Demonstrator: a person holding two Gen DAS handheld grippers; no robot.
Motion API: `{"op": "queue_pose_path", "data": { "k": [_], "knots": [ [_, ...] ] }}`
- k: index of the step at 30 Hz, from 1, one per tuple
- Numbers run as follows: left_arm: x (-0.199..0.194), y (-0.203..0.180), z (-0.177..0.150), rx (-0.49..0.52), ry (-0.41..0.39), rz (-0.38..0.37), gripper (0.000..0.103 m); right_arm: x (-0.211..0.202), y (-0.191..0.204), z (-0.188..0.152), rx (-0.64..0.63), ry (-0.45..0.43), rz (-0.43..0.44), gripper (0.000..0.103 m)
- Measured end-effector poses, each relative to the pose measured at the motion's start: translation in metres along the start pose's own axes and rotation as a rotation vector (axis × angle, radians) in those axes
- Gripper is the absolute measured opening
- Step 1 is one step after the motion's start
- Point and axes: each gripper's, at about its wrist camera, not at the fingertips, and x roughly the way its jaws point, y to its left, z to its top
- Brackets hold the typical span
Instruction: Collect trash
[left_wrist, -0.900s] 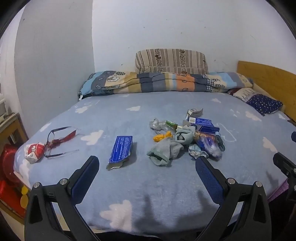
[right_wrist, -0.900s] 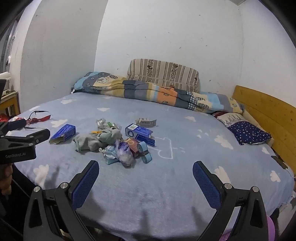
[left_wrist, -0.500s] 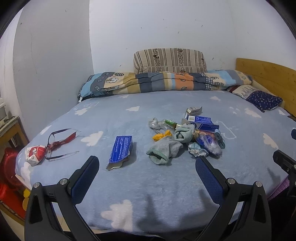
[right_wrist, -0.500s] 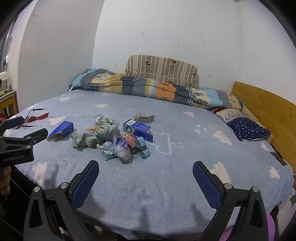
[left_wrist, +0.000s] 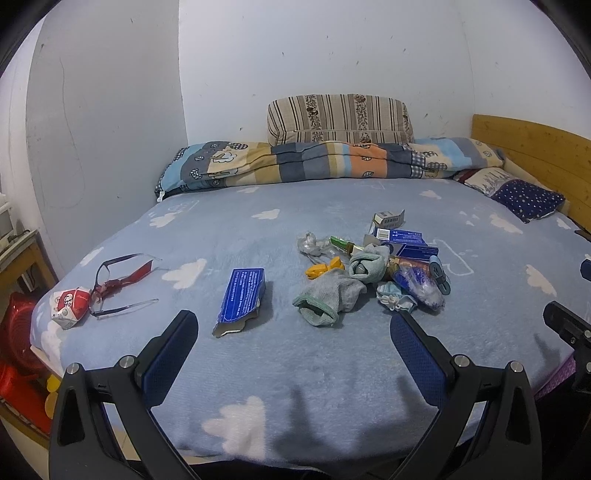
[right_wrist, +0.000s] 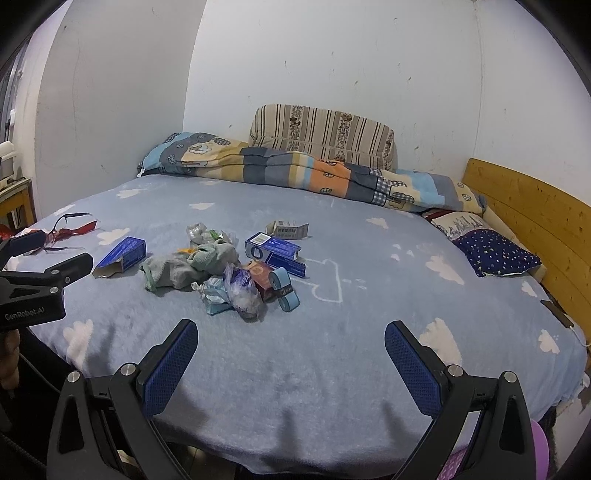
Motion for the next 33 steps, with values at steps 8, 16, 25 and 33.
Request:
{"op": "queue_pose_path", "data": {
  "k": [8, 16, 25, 33],
  "knots": [
    [0.0, 0.0, -0.001, 0.0, 0.002, -0.001, 0.103, 0.0, -0.001, -0.001, 0.015, 0.006, 0.01, 0.102],
    [0.001, 0.001, -0.003, -0.005, 0.008, -0.003, 0.103, 0.0, -0.001, -0.002, 0.021, 0.001, 0.012, 0.102],
    [0.009, 0.013, -0.001, -0.037, 0.052, -0.019, 0.103, 0.003, -0.004, -0.003, 0.037, -0.006, 0.019, 0.102],
    [0.043, 0.046, 0.012, -0.168, 0.202, -0.053, 0.097, 0.016, -0.014, 0.0, 0.139, 0.056, 0.185, 0.088]
  ]
}}
